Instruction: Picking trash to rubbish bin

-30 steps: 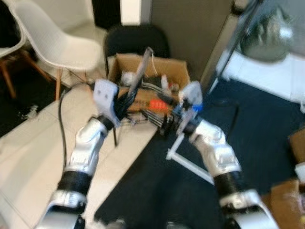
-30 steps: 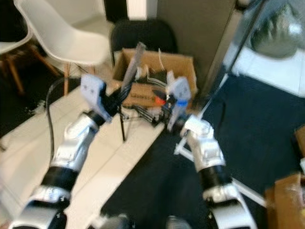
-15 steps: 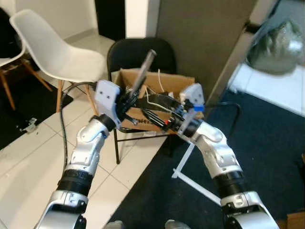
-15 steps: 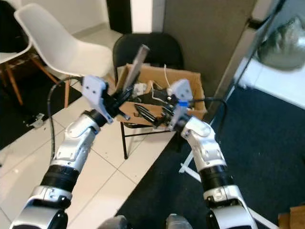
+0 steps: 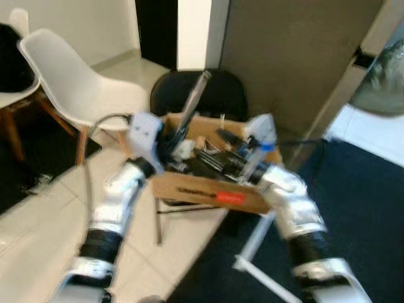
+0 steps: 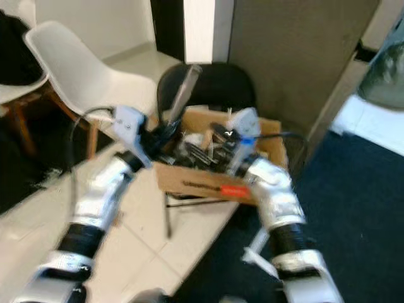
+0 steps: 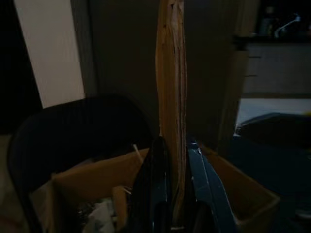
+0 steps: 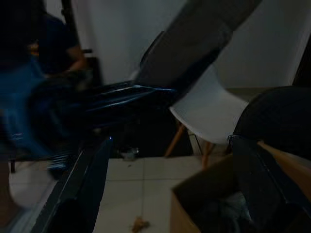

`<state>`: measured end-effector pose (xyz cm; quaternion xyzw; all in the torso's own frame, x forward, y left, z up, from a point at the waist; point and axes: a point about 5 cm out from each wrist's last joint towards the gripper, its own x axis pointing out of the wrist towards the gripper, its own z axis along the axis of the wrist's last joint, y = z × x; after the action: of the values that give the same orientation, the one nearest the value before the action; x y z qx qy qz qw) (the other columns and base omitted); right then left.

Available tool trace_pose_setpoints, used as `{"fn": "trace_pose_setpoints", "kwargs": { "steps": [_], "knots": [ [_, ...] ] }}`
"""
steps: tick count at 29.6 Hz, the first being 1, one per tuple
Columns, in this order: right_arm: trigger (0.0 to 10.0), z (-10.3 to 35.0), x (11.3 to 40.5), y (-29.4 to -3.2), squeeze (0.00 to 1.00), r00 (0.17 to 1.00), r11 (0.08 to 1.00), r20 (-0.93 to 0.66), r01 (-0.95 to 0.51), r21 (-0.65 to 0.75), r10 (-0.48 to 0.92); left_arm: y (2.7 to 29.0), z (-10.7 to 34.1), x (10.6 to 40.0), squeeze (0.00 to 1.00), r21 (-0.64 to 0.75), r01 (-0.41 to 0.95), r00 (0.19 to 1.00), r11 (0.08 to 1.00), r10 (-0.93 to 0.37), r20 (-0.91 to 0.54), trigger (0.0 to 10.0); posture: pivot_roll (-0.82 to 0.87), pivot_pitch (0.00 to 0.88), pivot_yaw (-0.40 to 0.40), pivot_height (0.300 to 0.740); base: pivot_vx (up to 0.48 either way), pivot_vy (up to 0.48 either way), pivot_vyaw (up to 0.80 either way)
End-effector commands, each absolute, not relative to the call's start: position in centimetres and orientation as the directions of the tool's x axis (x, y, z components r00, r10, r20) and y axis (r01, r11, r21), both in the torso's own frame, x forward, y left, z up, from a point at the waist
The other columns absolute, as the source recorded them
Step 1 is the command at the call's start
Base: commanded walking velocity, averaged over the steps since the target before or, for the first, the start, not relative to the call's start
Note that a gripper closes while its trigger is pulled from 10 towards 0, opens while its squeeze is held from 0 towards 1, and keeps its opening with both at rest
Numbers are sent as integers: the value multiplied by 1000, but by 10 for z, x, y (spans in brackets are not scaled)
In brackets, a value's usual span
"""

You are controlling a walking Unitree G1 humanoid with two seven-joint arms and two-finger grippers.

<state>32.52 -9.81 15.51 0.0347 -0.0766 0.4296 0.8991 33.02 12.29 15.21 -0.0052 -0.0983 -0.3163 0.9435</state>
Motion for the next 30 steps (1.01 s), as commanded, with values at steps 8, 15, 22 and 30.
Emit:
{"fn": "trace_pose_setpoints", "kwargs": {
  "steps": [8, 15, 22, 30],
  "knots": [
    [10000, 153, 326, -108, 0, 642, 650, 151, -760, -6, 752, 123, 151, 332, 0, -23, 594, 793, 804, -581, 185, 10000, 0, 0, -25, 740, 480, 0, -563],
    [10000, 153, 326, -108, 0, 643, 651, 151, -759, -11, 751, 133, 145, 332, 0, -170, 555, 831, 814, -535, 149, 10000, 0, 0, -25, 740, 278, 0, 0],
    [10000, 153, 326, -110, 0, 644, 652, 148, -758, -12, 751, 170, 119, 331, 0, -328, 364, 914, 872, -402, -57, 10000, 1, 0, -27, 740, 0, 0, 0],
    [10000, 154, 324, -112, 0, 620, 631, 137, -774, -51, 772, 179, 102, 322, 0, -361, 399, 837, 843, -495, -233, 10000, 2, 0, -24, 740, 0, 0, 0]
  ]
}}
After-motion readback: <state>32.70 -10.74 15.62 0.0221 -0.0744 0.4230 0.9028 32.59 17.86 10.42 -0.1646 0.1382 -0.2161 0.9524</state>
